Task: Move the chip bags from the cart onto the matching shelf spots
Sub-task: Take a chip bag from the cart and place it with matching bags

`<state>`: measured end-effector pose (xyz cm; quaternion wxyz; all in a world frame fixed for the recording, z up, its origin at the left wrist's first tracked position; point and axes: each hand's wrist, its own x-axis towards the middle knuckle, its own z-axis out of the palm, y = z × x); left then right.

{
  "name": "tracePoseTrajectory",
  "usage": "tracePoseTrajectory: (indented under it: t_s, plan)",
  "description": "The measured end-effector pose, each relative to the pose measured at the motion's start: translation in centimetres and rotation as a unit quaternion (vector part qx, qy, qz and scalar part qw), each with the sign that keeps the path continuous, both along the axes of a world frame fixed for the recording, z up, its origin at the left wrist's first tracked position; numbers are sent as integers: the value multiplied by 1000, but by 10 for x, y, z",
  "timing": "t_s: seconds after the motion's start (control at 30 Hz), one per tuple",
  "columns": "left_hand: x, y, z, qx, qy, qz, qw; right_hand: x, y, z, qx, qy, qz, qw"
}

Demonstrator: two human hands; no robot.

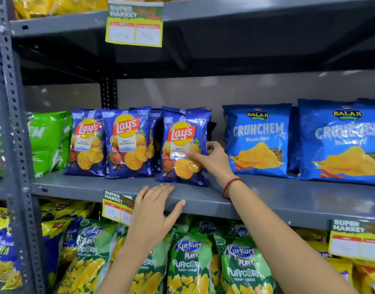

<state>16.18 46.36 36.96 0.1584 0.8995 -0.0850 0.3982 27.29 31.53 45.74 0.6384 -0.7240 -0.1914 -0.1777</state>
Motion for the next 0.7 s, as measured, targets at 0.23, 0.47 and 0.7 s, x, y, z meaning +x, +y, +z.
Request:
tracePoseTrajectory:
  t_s: [0.23, 0.47, 0.7]
  plan:
    - [-21, -68, -7, -82, -82, -145, 983, -64, -91, -23, 9, -99, -85, 991]
    - [-33, -188, -56, -15, -35, -349, 936, -168, -231, -93, 34, -111, -252, 961]
    - [-36, -310, -141, 57, 169, -470, 864, -253, -339, -232, 44, 65, -381, 921]
